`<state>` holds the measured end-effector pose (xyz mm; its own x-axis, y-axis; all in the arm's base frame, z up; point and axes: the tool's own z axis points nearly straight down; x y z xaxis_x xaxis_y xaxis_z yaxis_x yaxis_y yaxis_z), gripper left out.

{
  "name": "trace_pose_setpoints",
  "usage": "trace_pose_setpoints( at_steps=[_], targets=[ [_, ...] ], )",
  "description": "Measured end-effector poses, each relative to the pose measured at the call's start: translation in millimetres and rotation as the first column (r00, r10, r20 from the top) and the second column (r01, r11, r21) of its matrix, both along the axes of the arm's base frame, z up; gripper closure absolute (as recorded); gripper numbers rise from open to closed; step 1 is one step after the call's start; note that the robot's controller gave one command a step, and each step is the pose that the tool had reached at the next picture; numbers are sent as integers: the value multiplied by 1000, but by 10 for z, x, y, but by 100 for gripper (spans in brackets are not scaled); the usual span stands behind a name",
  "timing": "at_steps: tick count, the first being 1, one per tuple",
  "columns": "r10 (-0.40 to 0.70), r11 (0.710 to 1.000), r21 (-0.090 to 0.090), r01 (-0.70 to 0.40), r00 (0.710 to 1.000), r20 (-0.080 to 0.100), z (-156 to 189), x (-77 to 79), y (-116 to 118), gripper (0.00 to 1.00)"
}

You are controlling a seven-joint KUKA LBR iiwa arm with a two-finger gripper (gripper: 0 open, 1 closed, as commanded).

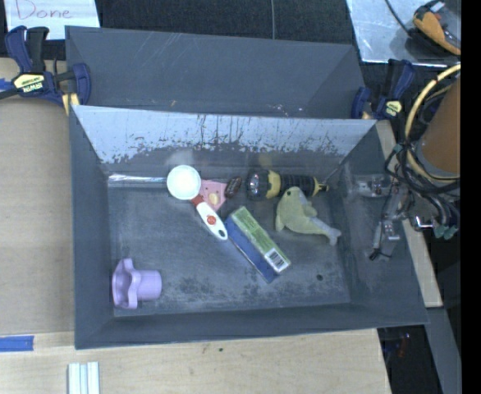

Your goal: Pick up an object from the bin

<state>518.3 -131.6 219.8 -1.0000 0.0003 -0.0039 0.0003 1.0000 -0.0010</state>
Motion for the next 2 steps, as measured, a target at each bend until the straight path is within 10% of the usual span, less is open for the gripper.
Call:
trace_pose_setpoints(
  at_steps=[1, 2],
  targets=[
    [-11, 1000, -2, 11, 1000, 9, -1425, 805, -9, 0],
    [34, 999, -7, -34, 999, 21, -646, 807, -150, 0]
  ],
)
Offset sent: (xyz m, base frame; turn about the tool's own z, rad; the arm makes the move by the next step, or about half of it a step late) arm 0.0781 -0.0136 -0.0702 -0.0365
